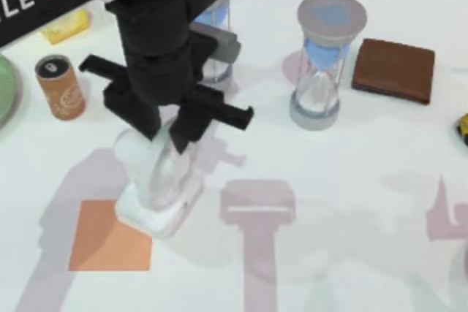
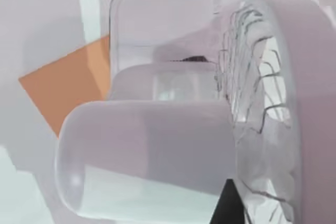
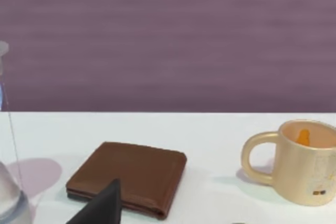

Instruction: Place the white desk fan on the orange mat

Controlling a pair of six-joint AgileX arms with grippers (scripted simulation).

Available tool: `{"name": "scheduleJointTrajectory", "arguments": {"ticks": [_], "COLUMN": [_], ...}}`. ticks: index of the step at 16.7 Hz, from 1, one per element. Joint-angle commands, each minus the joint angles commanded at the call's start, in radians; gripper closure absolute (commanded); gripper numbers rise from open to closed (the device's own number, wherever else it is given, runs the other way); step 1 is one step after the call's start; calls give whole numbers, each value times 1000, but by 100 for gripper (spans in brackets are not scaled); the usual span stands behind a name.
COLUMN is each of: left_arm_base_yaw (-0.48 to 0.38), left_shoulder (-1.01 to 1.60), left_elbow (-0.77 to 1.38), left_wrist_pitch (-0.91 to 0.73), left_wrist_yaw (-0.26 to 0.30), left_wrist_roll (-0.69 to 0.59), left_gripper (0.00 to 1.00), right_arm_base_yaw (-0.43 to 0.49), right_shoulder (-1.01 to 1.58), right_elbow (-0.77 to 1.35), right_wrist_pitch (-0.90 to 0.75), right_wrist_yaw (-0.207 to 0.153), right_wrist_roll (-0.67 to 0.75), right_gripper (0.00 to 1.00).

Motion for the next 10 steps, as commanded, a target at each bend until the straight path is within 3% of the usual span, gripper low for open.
{"name": "scheduleJointTrajectory", "arguments": {"ticks": [10], "left_arm_base_yaw": [125], "left_shoulder": [-235], "left_elbow": [-272], "left_wrist_pitch": [40], "left_wrist_yaw": [-2], "left_wrist_roll": [936], "left_gripper": [100], "right_arm_base_yaw": [0], "right_shoulder": [0], "right_elbow": [0], "right_wrist_pitch": [0], "right_wrist_yaw": [0], "right_wrist_roll": [0], "right_gripper": [0]}}
